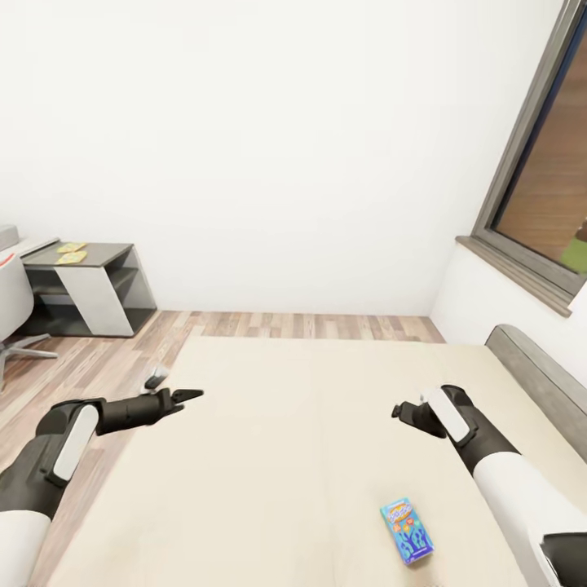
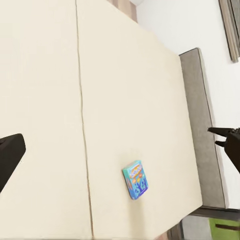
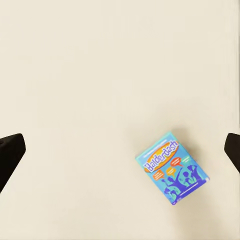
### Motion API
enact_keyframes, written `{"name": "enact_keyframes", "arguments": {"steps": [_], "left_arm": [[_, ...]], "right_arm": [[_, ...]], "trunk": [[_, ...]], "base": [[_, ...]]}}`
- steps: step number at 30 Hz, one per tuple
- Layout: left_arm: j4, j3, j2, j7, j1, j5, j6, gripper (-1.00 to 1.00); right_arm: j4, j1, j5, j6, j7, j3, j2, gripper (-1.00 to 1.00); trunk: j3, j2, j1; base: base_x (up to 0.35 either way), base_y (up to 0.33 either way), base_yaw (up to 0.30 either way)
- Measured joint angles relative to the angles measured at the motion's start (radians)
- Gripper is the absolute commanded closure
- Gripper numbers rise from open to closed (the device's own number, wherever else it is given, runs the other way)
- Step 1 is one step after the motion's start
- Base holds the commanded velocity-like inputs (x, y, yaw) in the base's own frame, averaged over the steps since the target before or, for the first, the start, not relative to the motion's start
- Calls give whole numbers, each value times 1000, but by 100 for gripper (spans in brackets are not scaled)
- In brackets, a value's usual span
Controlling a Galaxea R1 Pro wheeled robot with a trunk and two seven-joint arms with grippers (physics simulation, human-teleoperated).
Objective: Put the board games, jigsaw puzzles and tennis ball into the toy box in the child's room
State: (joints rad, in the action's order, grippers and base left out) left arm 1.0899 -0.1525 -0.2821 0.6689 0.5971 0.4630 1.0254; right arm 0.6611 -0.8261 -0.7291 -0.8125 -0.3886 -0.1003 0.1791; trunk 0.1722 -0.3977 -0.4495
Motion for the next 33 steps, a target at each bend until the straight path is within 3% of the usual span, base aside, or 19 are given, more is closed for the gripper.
{"name": "enact_keyframes", "arguments": {"steps": [9, 14, 21, 25, 33], "left_arm": [[-85, 6, 4, -6, 6, -2, -9, -100], [-106, 7, 3, 2, 6, 3, -15, -100], [-109, 6, 0, 16, 1, 7, -16, -100], [-104, 4, 0, 51, -2, 9, -15, -100], [-98, 4, -5, 147, -4, 3, -14, -100]], "right_arm": [[-76, -2, 13, 73, 1, -2, 4, -100], [-98, 1, 81, 119, 29, -3, 1, -100], [-107, 8, 192, 202, 153, -3, -3, -100], [-111, 10, 222, 224, 180, -1, -6, -100], [-130, 11, 235, 254, 192, -1, -9, -100]], "trunk": [[15, 0, 0], [23, 0, 0], [35, 0, 0], [41, 0, 0], [55, 0, 0]], "base": [[0, 0, 0], [0, 0, 0], [0, 0, 0], [0, 0, 0], [0, 0, 0]]}}
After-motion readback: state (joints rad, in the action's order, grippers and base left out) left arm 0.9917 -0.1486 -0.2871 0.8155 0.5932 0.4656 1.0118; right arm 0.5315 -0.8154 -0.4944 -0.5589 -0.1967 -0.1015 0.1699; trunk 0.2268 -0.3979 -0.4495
